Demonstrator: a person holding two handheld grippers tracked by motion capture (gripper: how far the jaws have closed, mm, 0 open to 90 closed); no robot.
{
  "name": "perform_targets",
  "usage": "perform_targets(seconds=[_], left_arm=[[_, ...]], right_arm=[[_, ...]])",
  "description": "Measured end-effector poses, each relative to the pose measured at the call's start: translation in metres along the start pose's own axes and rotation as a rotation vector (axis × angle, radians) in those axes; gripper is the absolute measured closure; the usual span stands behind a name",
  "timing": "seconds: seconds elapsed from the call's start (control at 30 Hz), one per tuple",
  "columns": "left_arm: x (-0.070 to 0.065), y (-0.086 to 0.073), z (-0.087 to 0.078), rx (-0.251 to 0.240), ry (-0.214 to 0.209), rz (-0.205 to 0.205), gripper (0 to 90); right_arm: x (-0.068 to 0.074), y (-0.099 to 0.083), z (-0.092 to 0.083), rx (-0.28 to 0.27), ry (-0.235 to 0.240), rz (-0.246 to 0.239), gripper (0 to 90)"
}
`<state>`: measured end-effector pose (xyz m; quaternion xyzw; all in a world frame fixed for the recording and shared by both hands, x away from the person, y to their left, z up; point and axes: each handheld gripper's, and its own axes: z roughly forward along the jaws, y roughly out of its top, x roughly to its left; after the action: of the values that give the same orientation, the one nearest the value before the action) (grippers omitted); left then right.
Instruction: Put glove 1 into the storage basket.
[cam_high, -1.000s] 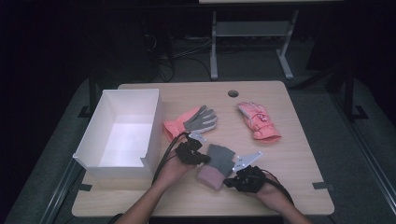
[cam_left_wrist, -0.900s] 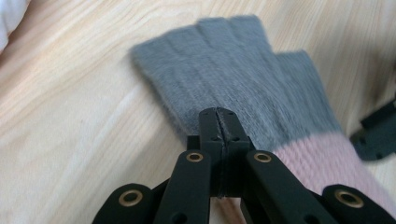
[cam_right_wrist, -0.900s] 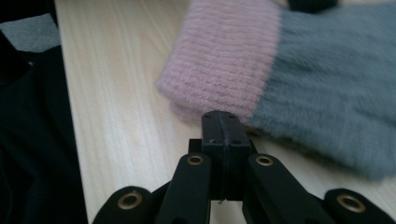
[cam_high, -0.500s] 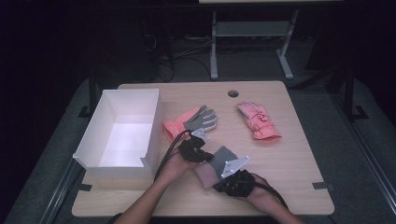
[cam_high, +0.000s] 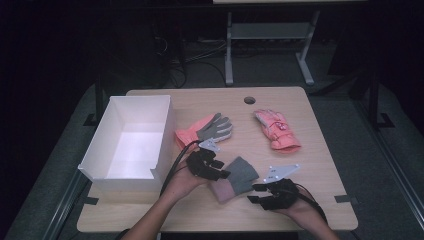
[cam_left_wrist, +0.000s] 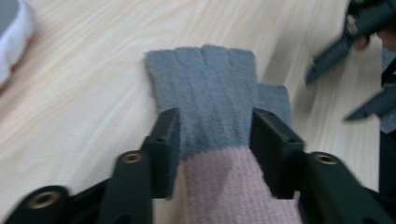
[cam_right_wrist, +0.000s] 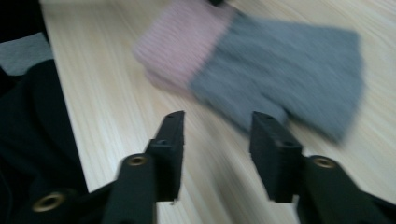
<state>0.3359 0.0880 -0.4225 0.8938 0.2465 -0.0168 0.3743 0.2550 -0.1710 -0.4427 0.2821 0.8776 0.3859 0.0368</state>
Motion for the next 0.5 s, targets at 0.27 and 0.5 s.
perform_targets(seconds=[0.27,0.5], left_arm=[[-0.015,0.001,0.014,0.024,0.028,0.045,21.2],[-0.017,0.003,0.033,0.046,0.042,0.077,13.5]], right_arm=[[-0.020,-0.033,-0.032,-0.039,-0.125,0.123,26.3],[-0.039,-0.040,-0.039,-0.075,-0.198,0.166,16.4]])
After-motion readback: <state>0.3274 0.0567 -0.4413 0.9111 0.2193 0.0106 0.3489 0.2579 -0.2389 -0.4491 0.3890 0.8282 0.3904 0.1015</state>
